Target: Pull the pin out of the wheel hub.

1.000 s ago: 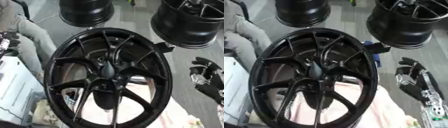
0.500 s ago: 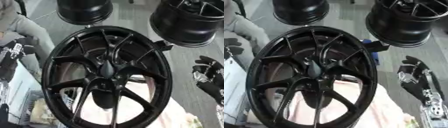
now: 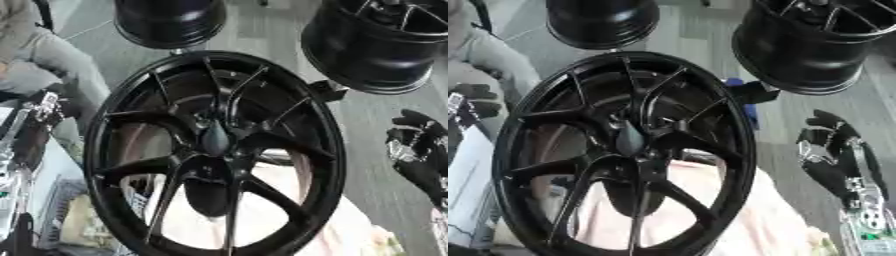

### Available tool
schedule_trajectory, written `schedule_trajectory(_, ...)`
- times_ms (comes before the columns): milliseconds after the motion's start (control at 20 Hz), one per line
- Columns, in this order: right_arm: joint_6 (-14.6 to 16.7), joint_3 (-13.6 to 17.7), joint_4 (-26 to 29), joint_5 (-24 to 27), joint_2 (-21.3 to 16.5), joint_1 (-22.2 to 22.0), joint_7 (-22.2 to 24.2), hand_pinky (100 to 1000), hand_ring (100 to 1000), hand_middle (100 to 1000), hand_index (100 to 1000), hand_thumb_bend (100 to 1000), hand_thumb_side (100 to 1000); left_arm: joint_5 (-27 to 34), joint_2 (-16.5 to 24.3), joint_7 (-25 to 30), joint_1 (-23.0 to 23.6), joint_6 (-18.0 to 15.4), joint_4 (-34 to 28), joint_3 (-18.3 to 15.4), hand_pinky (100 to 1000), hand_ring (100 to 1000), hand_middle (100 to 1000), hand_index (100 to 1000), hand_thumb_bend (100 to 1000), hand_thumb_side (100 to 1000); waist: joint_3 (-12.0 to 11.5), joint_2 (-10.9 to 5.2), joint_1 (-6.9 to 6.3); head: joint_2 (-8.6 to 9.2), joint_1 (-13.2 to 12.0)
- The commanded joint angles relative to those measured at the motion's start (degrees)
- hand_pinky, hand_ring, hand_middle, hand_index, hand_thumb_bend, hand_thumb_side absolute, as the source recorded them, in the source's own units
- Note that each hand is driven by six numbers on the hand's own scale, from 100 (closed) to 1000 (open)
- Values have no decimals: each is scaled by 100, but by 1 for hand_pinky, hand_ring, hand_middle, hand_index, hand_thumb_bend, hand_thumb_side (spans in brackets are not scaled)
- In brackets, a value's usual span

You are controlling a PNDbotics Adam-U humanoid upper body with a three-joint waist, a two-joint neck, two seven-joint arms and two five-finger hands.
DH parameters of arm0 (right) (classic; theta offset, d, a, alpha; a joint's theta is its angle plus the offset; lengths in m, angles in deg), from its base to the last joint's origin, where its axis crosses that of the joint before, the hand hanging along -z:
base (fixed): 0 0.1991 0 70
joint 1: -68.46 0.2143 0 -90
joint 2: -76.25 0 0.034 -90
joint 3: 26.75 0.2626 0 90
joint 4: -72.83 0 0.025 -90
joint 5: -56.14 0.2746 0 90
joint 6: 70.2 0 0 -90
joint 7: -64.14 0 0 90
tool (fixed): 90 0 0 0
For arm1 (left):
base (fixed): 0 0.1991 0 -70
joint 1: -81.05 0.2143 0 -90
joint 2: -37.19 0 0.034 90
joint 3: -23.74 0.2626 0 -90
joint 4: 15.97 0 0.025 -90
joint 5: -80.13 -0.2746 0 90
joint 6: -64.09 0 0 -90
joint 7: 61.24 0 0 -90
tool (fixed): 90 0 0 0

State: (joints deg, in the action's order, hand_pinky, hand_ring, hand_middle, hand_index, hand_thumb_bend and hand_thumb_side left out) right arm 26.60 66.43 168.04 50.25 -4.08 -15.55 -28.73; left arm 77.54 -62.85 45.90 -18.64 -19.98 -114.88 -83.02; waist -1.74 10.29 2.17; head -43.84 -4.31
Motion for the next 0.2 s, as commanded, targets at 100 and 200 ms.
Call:
schedule_trajectory(100, 6, 17, 74, 49, -45, 40, -24, 737, 691, 711, 828, 100, 165, 27, 32, -146, -14, 80, -124, 25, 778, 695, 660, 768, 100, 765, -4, -60, -22, -27, 11)
schedule_trajectory(200, 4, 18, 71, 48, -47, 46, -24, 737, 691, 711, 828, 100, 166, 35, 29, -178, -11, 95, -130, 28, 778, 694, 660, 767, 100, 765, -6, -59, -20, -27, 9)
